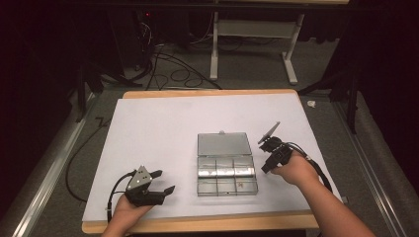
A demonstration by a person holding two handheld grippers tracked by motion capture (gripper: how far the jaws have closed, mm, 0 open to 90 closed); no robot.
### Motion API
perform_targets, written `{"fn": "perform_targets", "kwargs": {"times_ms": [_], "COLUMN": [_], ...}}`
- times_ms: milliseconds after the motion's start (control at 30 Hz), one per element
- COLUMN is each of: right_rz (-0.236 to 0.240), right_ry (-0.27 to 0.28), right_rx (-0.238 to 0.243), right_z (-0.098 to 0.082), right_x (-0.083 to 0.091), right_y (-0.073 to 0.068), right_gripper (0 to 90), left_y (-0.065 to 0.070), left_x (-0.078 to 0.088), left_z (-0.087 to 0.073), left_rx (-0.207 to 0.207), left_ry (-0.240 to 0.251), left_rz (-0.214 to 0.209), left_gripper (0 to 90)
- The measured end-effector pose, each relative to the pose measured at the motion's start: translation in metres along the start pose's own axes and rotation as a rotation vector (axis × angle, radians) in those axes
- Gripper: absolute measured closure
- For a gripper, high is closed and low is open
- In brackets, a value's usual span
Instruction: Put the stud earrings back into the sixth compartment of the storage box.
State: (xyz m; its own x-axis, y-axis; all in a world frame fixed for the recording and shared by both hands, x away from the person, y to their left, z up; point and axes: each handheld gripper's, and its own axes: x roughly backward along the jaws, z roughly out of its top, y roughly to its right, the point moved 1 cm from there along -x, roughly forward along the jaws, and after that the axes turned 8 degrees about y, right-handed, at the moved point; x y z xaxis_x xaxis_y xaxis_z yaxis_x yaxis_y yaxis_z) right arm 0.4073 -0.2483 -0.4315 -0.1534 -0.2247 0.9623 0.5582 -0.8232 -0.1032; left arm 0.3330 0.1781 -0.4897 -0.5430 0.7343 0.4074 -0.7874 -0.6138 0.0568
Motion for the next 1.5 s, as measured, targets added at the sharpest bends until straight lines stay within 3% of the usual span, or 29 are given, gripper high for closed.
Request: {"fn": "perform_targets", "kwargs": {"times_ms": [133,167,200,500,600,667,800,900,1100,1300,1500], "right_rz": [0.003,0.000,0.005,0.014,0.015,0.014,0.017,0.012,0.016,0.042,0.075], "right_ry": [0.004,-0.007,0.007,0.023,0.028,0.029,0.038,0.033,0.033,0.039,0.022], "right_rx": [0.005,-0.030,0.003,0.010,0.041,0.014,0.043,0.034,0.061,0.097,0.138], "right_z": [-0.004,-0.006,-0.007,-0.019,-0.022,-0.023,-0.023,-0.022,-0.019,-0.010,0.001], "right_x": [0.002,0.004,0.004,0.017,0.022,0.027,0.031,0.036,0.041,0.040,0.029], "right_y": [-0.001,-0.004,-0.002,-0.010,-0.012,-0.016,-0.020,-0.025,-0.032,-0.047,-0.069], "right_gripper": [78.9,78.9,78.9,79.0,79.0,78.9,79.0,78.9,79.0,79.0,79.0], "left_y": [0.000,0.000,0.000,0.000,0.000,0.000,0.000,0.000,0.000,0.000,0.000], "left_x": [0.000,0.000,0.000,0.000,0.000,-0.001,0.000,0.000,0.000,0.000,0.000], "left_z": [0.000,0.000,0.000,0.000,0.000,0.000,0.000,0.000,0.000,0.000,0.000], "left_rx": [0.001,0.001,0.000,0.000,0.006,0.003,0.003,0.006,0.004,0.002,0.001], "left_ry": [-0.001,0.000,-0.002,0.003,0.004,0.002,0.004,0.006,0.005,0.004,0.003], "left_rz": [0.000,0.001,0.002,0.006,0.003,0.002,0.002,-0.001,-0.002,0.000,0.000], "left_gripper": [25.2,25.2,25.2,25.2,25.2,25.2,25.2,25.2,25.2,25.2,25.2]}}
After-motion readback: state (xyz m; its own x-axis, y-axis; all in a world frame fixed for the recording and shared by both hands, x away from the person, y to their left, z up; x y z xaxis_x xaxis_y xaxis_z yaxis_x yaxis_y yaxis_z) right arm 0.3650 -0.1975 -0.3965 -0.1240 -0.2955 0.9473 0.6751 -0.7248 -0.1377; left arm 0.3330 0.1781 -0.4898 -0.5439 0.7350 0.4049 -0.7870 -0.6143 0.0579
